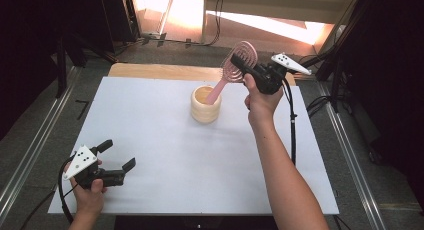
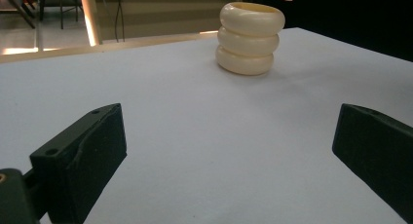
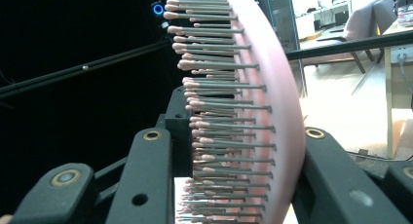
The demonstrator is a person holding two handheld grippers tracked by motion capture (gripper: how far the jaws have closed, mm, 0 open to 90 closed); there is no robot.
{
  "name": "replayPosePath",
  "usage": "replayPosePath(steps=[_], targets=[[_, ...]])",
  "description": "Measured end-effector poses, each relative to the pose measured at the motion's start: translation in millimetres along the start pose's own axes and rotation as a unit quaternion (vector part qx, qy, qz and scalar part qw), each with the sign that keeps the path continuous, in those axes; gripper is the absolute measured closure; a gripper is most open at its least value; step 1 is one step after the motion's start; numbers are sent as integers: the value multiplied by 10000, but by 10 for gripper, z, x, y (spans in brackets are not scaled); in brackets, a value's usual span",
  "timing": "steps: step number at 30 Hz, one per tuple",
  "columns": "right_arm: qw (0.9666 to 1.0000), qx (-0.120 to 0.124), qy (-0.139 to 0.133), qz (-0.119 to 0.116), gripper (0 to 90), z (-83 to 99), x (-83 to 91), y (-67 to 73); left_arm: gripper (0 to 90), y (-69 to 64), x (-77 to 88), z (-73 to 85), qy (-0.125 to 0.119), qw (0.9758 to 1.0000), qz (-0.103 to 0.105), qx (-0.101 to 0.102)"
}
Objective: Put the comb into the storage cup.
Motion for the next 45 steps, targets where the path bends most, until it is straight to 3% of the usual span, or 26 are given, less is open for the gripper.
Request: replayPosePath(steps=[18,45], targets=[[9998,51,88,161,630,148,-225,-64,0,-10,-2,-2,-11,10000,37,-30],[9982,220,444,328,630,387,-382,-125,0,-10,1,-4,-3,10000,51,-59]])
Point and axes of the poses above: each handheld gripper's, and its own axes: x roughly backward along the jaws, z roughly out of its underside, y roughly to its left, the point moved 2 cm from there along -x, roughly forward along the jaws, and after that the axes turned 8 degrees about -z, right-handed, at the moved point
